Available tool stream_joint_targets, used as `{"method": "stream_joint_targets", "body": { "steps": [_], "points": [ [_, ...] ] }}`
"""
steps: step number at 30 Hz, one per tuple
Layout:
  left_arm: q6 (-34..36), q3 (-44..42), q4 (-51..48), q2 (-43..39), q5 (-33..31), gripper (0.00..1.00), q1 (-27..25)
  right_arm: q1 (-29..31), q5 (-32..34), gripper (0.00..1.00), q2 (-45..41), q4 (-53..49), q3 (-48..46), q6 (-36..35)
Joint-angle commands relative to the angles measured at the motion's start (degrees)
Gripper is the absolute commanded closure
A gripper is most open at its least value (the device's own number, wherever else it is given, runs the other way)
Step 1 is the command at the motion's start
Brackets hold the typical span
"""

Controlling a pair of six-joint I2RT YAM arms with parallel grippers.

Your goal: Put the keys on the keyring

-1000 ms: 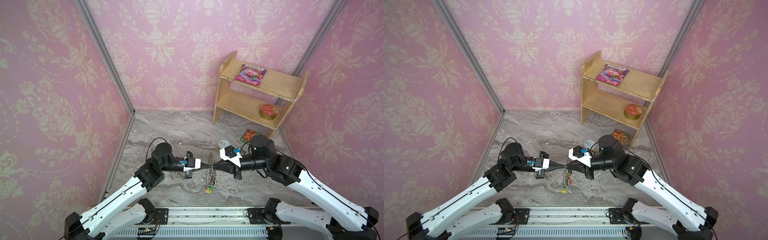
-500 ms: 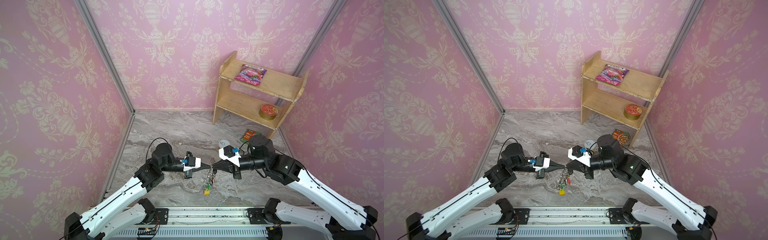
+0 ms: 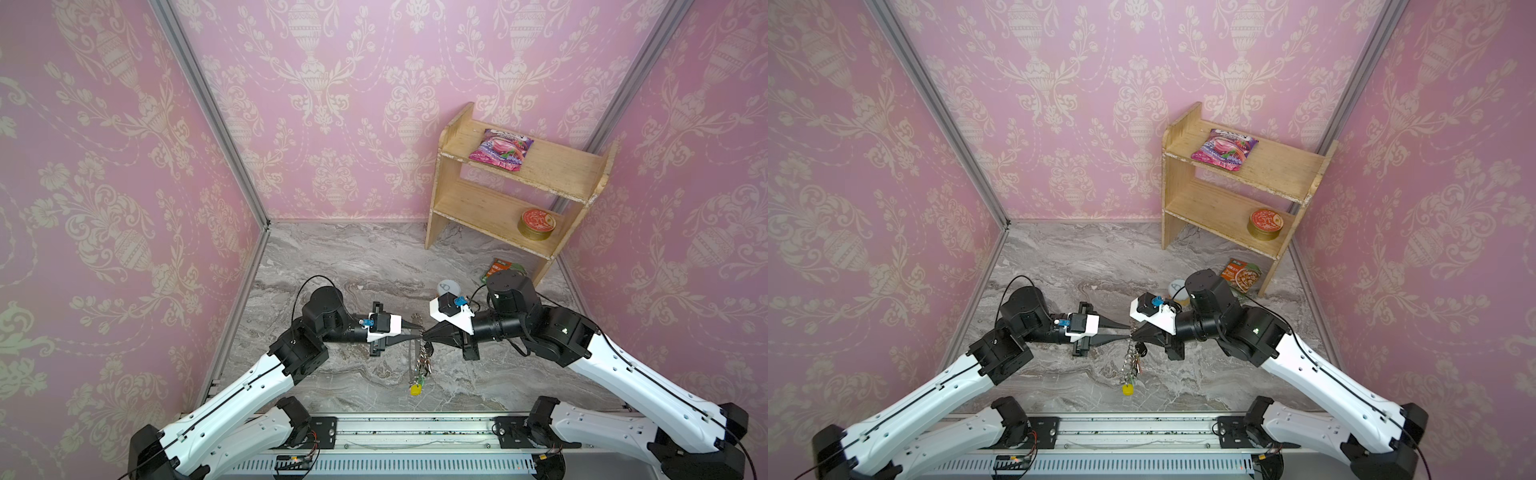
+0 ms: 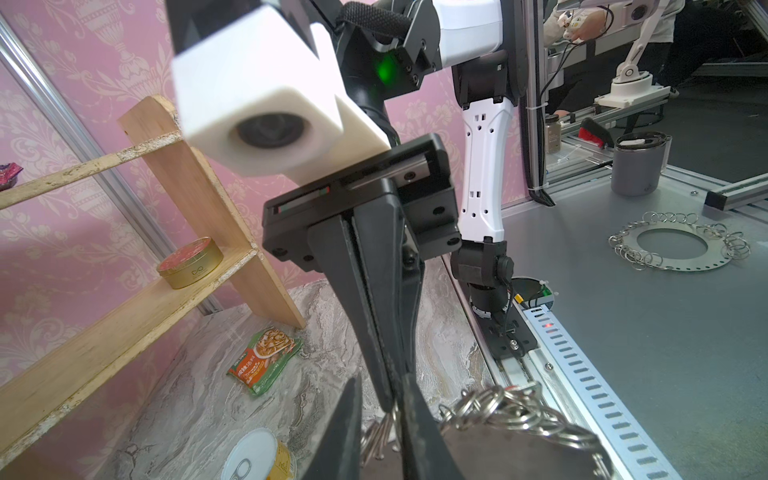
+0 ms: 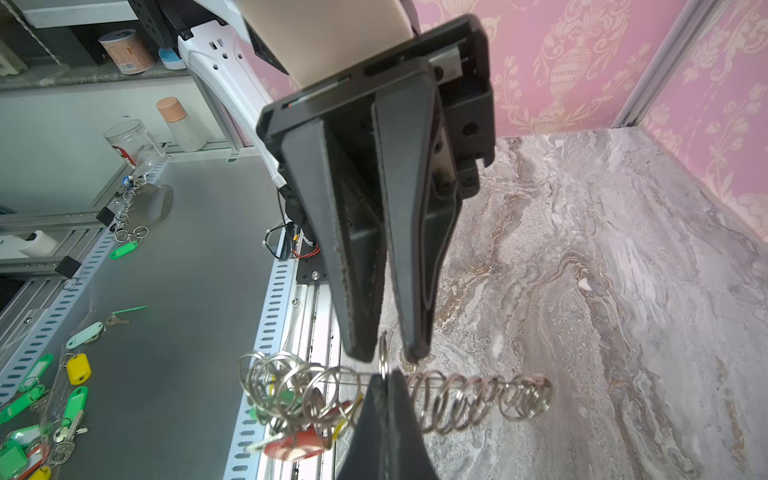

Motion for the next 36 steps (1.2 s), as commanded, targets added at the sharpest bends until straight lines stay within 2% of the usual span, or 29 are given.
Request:
{"method": "stream_joint_targets", "body": {
  "steps": [1, 7, 14, 20, 36],
  "points": [
    [0.8, 1.8, -2.5, 0.1, -2.0, 0.78, -0.7, 0.4, 0.7, 1.00, -0.3, -0.5, 2.9, -0.8],
    [2.8, 5.7, -12.1, 0.4, -4.7, 0.71, -1.1, 0.6, 3.0, 1.00, 0.6, -3.6, 5.6, -2.0],
    [4.9, 12.6, -24.3, 4.4, -5.1, 0.63, -1.4, 1.6, 5.5, 1.00, 2.0, -6.1, 7.2, -3.6],
    [5.5, 14.8, -28.4, 6.2, -6.2, 0.66, -1.8, 1.8, 7.1, 1.00, 1.9, -6.5, 7.5, -4.0],
    [5.9, 15.2, -27.9, 7.0, -7.3, 0.76, -2.1, 1.8, 6.9, 1.00, 1.8, -5.7, 7.3, -3.6]
  ]
}}
